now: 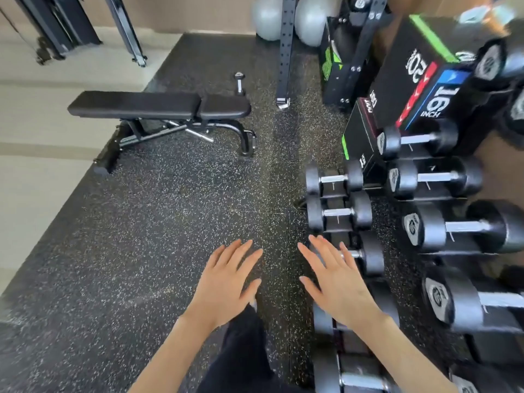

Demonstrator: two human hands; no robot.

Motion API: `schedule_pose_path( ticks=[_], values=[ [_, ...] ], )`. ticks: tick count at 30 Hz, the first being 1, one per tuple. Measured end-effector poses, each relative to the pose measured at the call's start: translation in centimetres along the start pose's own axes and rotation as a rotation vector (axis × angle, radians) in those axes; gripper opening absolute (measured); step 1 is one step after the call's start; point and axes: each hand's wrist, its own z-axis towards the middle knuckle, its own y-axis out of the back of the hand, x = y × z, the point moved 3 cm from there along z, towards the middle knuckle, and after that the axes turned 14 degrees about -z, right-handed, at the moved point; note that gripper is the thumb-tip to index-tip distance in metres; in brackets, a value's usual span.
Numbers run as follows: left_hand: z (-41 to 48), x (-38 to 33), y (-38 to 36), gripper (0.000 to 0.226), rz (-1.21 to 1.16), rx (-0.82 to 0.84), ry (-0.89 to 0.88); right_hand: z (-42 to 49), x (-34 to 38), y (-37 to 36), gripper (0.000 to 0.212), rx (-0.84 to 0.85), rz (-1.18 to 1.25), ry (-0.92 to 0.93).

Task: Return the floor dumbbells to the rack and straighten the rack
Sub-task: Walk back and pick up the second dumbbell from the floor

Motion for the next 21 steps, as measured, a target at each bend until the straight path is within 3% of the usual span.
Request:
schedule_pose_path(
  ticks=[11,21],
  values=[
    [17.3,11.7,8.0,0.052,0.055,-0.007,-0.094,21.3,-2.9,4.5,0.055,-0.079,-0.021,-0.072],
    [27.9,15.2,5.6,0.047,-0.045,0.012,-0.138,31.0,-7.2,-0.5,0.055,0.143,-0.035,-0.031]
  ],
)
